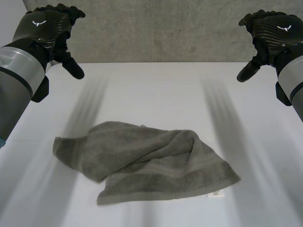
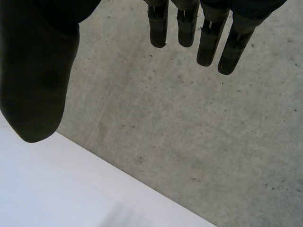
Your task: Fold the towel.
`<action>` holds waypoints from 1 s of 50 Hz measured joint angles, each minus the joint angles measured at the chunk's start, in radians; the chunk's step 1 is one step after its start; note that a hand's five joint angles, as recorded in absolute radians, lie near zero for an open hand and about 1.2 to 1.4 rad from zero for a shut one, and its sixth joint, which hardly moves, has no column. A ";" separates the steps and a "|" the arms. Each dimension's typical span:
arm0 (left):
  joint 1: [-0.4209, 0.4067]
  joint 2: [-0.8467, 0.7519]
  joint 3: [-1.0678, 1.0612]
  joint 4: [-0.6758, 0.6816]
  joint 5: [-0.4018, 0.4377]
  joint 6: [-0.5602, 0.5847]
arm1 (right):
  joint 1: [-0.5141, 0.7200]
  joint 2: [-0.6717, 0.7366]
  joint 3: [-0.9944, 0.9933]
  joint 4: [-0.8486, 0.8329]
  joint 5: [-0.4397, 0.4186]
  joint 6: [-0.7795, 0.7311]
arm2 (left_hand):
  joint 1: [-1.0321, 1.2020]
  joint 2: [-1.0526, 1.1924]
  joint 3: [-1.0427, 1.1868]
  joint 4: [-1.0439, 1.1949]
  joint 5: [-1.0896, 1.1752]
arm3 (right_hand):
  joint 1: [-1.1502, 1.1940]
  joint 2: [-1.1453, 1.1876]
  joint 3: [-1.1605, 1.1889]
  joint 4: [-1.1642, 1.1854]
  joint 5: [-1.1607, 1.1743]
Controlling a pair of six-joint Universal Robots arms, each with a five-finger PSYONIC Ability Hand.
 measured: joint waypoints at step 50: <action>0.001 -0.425 -0.197 -0.015 0.010 0.144 | 0.005 0.457 0.193 -0.040 -0.265 0.179 | 0.181 0.186 0.186 0.186 0.159 | 0.453 0.445 0.442 0.414 0.452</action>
